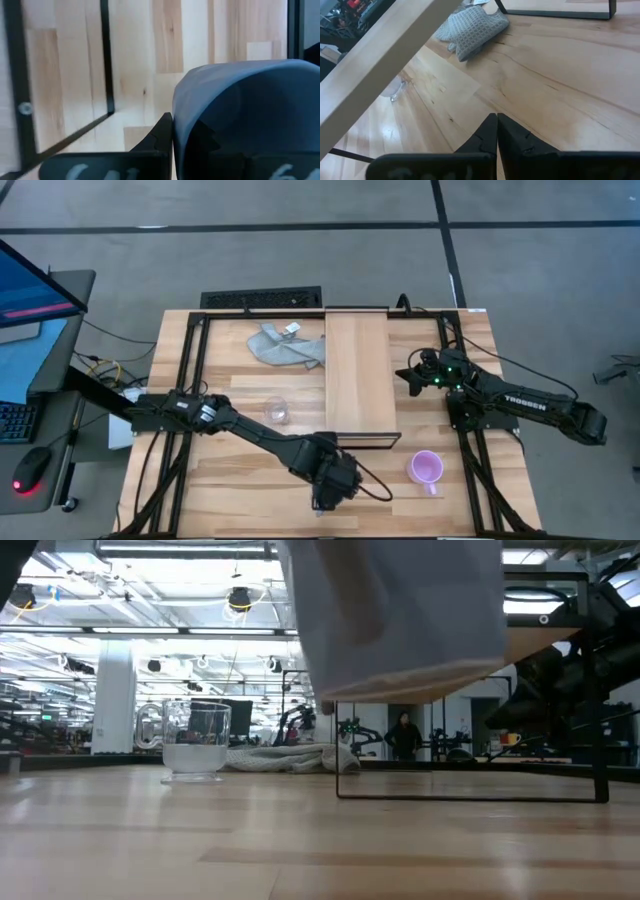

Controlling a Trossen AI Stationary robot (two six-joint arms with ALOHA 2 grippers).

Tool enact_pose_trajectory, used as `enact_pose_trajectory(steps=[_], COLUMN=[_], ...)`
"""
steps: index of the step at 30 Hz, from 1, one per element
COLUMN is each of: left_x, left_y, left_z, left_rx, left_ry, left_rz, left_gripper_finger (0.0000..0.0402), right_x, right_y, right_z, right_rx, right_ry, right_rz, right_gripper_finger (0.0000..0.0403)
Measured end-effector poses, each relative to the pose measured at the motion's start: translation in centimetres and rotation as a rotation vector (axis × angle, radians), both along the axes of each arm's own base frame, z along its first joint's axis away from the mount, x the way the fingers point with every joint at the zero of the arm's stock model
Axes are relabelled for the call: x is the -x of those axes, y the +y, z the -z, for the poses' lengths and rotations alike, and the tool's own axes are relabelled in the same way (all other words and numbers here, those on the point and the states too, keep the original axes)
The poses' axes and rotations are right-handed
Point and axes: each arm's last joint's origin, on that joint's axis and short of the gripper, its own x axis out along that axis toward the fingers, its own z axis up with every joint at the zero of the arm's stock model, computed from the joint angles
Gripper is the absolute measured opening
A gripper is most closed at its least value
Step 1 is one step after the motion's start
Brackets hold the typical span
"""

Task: Stack small to large cups/mugs on shelf
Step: Put the blue mug on the shelf

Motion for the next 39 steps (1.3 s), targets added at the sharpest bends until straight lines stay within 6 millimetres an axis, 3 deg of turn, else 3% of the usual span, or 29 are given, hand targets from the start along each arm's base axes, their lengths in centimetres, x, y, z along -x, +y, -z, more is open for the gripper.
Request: enact_pose_trajectory(steps=[11, 20, 31, 39], left_x=[1.8, 3.6, 2.2, 1.3], left_y=[-1.8, -3.3, -3.2, -4.3], left_z=[-0.6, -0.8, -0.9, 0.9], left_rx=[-0.028, -0.065, 0.044, 0.11], left_ry=[0.006, 0.059, -0.013, -0.004], left_rz=[-0.096, -0.073, -0.076, -0.063], left_gripper_finger=[0.001, 0.0009, 0.0009, 0.0009], right_x=[0.0, 0.0, 0.0, 0.0], right_y=[0.0, 0.0, 0.0, 0.0], right_z=[0.0, 0.0, 0.0, 0.0], right_rx=[-0.007, -0.027, -0.115, -0.123], right_ry=[-0.002, -0.007, -0.036, -0.038], right_rz=[0.004, 0.021, 0.052, 0.054], right_gripper_finger=[0.0033, 0.0033, 0.0033, 0.0033])
